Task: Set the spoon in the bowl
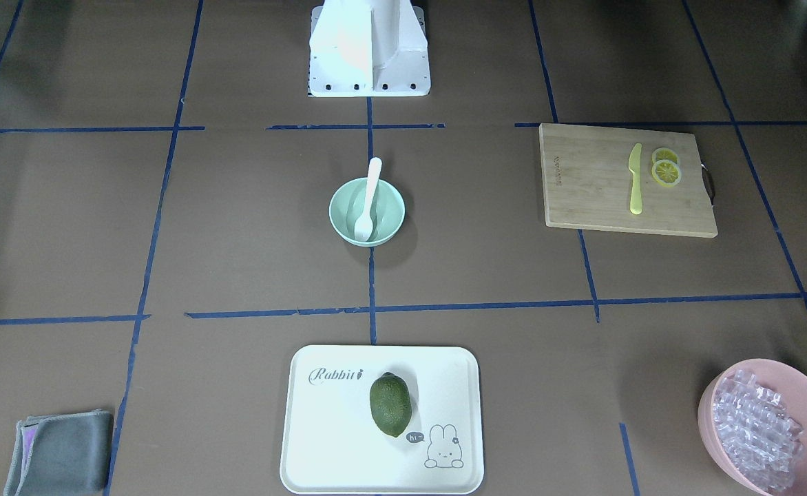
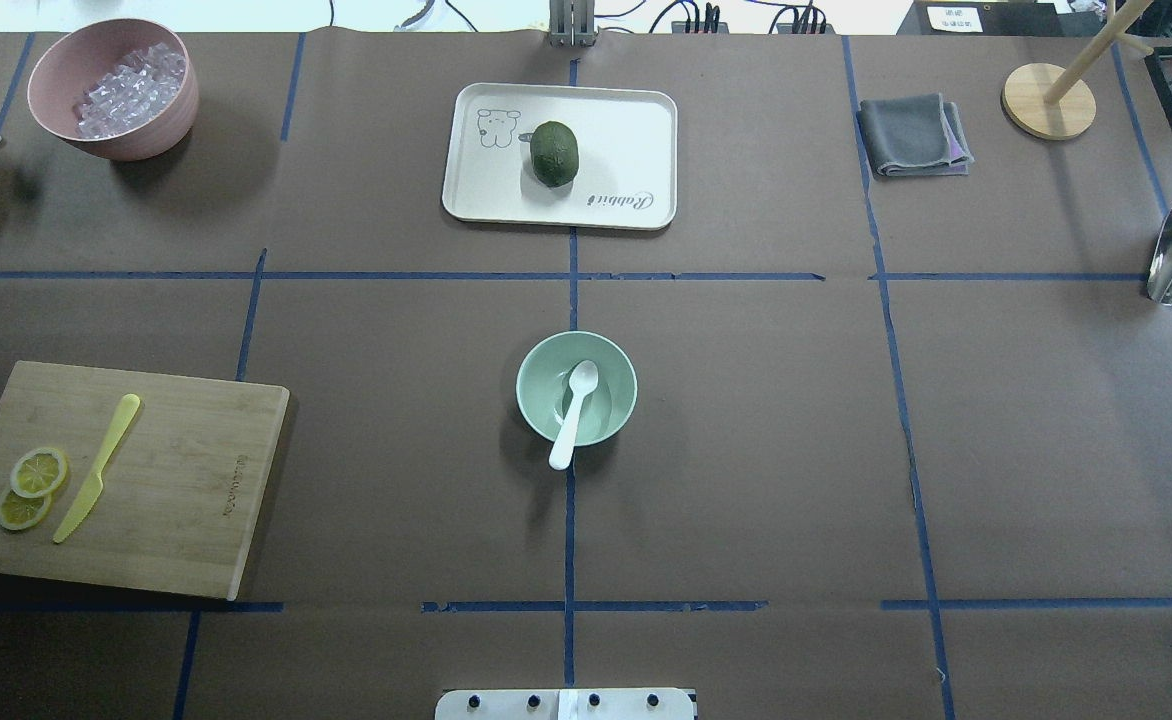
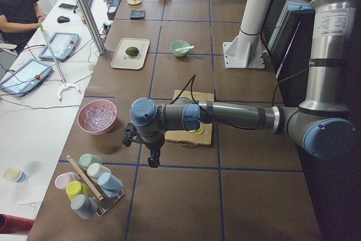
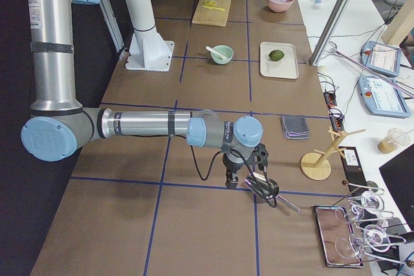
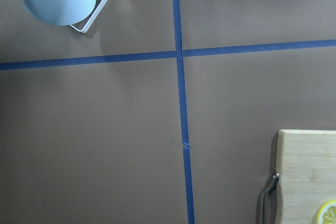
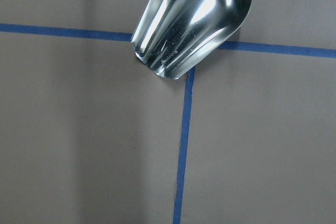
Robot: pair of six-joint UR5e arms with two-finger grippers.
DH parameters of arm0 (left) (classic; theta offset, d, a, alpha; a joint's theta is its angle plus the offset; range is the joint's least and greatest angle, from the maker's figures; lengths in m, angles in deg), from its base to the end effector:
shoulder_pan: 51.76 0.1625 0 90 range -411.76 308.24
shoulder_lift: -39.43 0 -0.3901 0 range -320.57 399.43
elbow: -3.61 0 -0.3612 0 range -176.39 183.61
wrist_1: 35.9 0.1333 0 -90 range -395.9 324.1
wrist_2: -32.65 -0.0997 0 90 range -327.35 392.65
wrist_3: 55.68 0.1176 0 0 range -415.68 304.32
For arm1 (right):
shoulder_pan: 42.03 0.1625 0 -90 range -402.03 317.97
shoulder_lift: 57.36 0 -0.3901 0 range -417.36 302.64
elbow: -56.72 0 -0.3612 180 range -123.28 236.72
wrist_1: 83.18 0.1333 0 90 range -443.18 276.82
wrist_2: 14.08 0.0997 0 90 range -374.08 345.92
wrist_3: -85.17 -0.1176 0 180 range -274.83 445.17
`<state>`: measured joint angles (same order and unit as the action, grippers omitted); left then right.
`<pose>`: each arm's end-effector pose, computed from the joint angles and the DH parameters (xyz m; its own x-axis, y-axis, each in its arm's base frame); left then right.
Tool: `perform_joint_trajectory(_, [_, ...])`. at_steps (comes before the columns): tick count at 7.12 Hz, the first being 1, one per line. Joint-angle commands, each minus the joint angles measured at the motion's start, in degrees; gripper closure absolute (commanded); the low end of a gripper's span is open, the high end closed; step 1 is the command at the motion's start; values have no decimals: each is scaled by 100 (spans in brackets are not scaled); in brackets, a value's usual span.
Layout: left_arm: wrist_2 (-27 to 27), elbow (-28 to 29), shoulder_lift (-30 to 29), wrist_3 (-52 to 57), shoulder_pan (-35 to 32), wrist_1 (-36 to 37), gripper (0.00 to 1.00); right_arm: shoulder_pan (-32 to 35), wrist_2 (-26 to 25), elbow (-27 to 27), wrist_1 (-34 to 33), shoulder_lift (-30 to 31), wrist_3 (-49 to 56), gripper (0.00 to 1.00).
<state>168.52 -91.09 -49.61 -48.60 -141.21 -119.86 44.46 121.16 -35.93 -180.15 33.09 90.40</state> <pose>-0.0446 -0.4507 0.6148 0.6900 0.1012 -0.7167 -0.0954 0.9943 0.0486 0.0221 -0.4525 0.6295 0.6979 -0.0749 0.7122 0.1252 0.9920 -0.0183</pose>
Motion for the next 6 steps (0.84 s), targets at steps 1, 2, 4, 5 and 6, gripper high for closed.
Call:
perform_joint_trajectory(1, [18,74,298,13,15,-811,0,-1,3,10,2,-1,-4,1])
perform_joint_trajectory(2, [-42,144,430,-4,33,-1285,0,-1,3,10,-7,-1,-4,1])
perform_joint_trajectory(4, [1,259,457,-49,33,-1168,0,-1,11,-7,-7,-1,-13,1])
perform_joint_trajectory(5, [-16,224,406,-57,33,-679,0,-1,20,-16,-7,-1,-13,1])
perform_joint_trajectory(6, [-34,128,335,-31,33,30,0,-1,38,-16,-7,25,-13,1])
